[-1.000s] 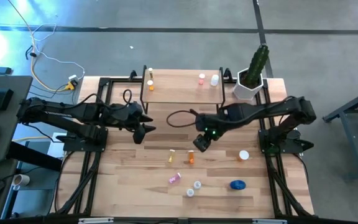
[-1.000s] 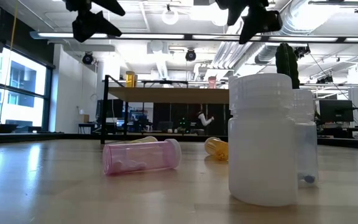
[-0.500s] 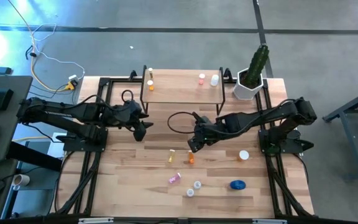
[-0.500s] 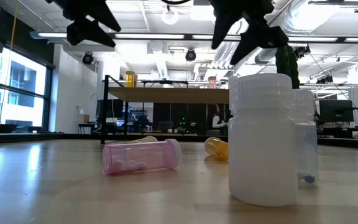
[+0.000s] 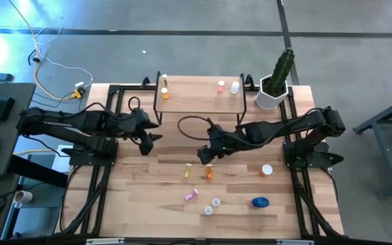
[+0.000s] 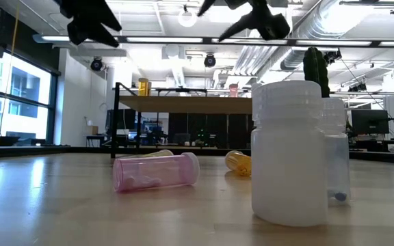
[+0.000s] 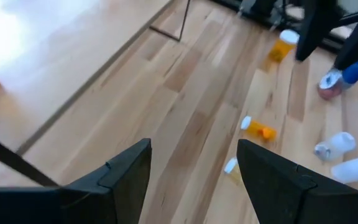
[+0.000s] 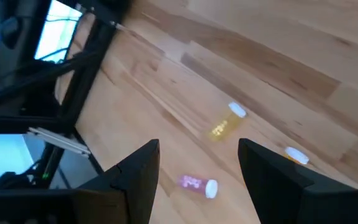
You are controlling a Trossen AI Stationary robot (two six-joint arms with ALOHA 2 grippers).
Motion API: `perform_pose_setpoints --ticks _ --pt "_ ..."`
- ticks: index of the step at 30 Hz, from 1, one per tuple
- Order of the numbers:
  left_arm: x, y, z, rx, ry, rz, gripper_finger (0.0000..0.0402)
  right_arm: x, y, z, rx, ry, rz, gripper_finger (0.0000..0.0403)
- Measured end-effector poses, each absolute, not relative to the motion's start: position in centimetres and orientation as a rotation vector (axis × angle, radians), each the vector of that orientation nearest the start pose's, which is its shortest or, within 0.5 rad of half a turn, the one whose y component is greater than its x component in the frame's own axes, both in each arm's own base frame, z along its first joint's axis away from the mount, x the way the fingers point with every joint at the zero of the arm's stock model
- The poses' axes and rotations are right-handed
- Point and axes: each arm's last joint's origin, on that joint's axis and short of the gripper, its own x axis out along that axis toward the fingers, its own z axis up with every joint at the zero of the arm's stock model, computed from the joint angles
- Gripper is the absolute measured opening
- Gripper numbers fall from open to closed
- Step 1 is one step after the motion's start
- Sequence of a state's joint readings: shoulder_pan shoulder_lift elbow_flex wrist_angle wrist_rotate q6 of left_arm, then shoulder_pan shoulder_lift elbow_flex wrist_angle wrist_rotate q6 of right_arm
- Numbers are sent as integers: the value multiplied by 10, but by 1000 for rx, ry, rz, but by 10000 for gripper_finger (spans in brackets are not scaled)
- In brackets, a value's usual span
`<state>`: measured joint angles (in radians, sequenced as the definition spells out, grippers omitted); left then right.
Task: Pick and place medicine bottles onto shelf by color
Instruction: Put the orange pill bottle on the shelf
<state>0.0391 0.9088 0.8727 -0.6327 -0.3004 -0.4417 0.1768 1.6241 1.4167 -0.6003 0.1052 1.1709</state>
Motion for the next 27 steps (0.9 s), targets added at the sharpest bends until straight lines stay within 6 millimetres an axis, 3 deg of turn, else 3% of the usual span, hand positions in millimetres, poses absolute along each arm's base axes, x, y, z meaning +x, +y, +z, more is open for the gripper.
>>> perform_pose_setpoints --ticks 5,8,27 --pt "174 15 314 -291 545 446 227 366 62 300 965 767 -410 209" --pt "171 16 316 -270 537 445 227 373 62 286 954 837 -468 209" --pt "170 16 317 -229 537 440 227 385 67 212 990 1092 -752 209"
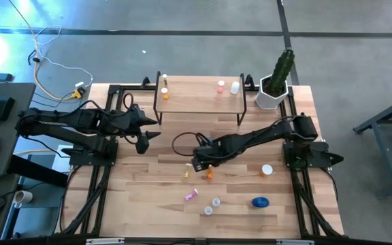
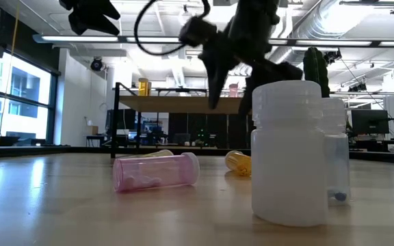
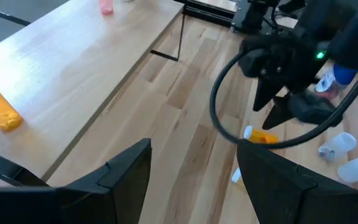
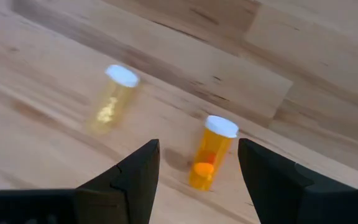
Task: Pick and place medicine bottles onto shelf by color
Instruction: Put the orange pill bottle on the shelf
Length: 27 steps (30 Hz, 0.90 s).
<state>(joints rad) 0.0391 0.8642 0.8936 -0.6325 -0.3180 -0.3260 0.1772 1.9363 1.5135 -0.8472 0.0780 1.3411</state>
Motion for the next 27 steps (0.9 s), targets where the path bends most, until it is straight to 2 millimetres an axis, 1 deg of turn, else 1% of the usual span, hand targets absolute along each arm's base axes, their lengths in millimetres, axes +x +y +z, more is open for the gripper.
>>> perform_pose_setpoints --ticks 7,19,24,27 --pt "170 16 318 -210 541 434 227 385 67 194 1004 1124 -823 209" --pt "170 16 318 -206 541 433 227 395 69 157 1004 1187 -874 209" --pt "170 16 318 -206 541 433 227 397 69 148 1007 1202 -888 208" --pt "170 16 318 -206 541 433 227 397 69 147 1019 1201 -896 196"
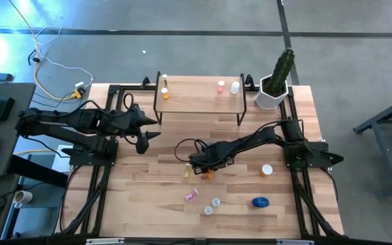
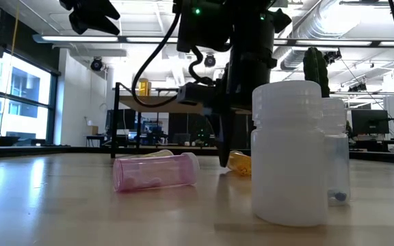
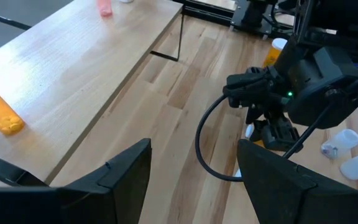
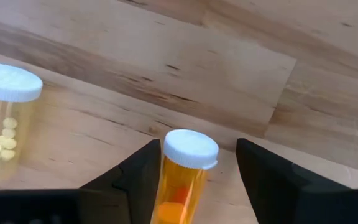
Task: Pick and place medicine bottles onto shelf by color
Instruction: Put the orange pill bottle on the shelf
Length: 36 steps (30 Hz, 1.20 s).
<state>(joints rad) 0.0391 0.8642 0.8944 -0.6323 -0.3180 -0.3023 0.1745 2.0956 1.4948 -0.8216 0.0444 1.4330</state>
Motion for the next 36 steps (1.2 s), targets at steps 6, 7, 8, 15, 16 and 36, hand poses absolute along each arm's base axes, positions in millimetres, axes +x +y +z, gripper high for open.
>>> perform_pose_setpoints --ticks 6,7,8,15,16,36 --pt "170 16 318 -206 541 433 227 397 68 147 1022 1199 -894 133" --pt "170 16 318 -206 541 433 227 397 68 147 1022 1200 -894 122" --pt "170 16 318 -206 541 433 227 397 68 147 1023 1200 -893 113" --pt "170 16 318 -206 542 433 227 397 68 149 1008 1209 -870 96" --pt "170 16 318 -206 541 432 227 397 68 150 1006 1210 -865 99" --pt "148 29 330 -188 456 503 227 405 38 223 846 792 -725 103"
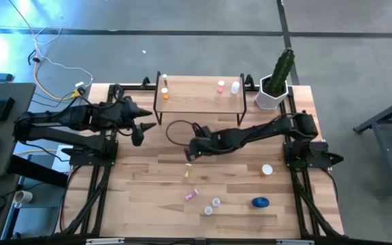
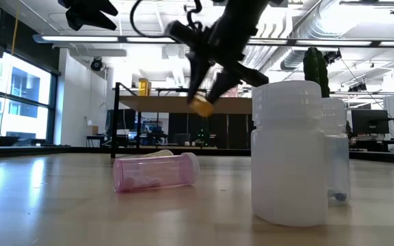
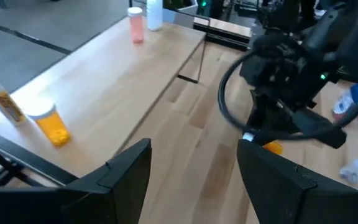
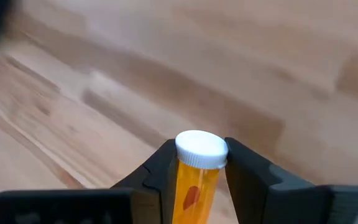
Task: Pick and place medicine bottles onto shelf by color
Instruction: Put the orange pill bottle on the shelf
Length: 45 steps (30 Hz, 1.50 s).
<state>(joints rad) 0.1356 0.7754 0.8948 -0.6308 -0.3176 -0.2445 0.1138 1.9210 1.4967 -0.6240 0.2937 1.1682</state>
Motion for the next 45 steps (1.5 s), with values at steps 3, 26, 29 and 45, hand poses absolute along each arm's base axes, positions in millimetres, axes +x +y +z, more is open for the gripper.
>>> perform_pose_setpoints --ticks 3,26,29,45 --pt "147 32 331 -172 458 515 227 410 27 234 801 696 -696 103" --pt "143 48 331 -157 463 612 227 436 -92 297 297 130 -520 103" --pt "142 49 331 -158 462 622 227 433 -109 304 197 80 -498 103" --pt "140 56 331 -166 452 677 227 438 -152 286 -185 93 -509 103"
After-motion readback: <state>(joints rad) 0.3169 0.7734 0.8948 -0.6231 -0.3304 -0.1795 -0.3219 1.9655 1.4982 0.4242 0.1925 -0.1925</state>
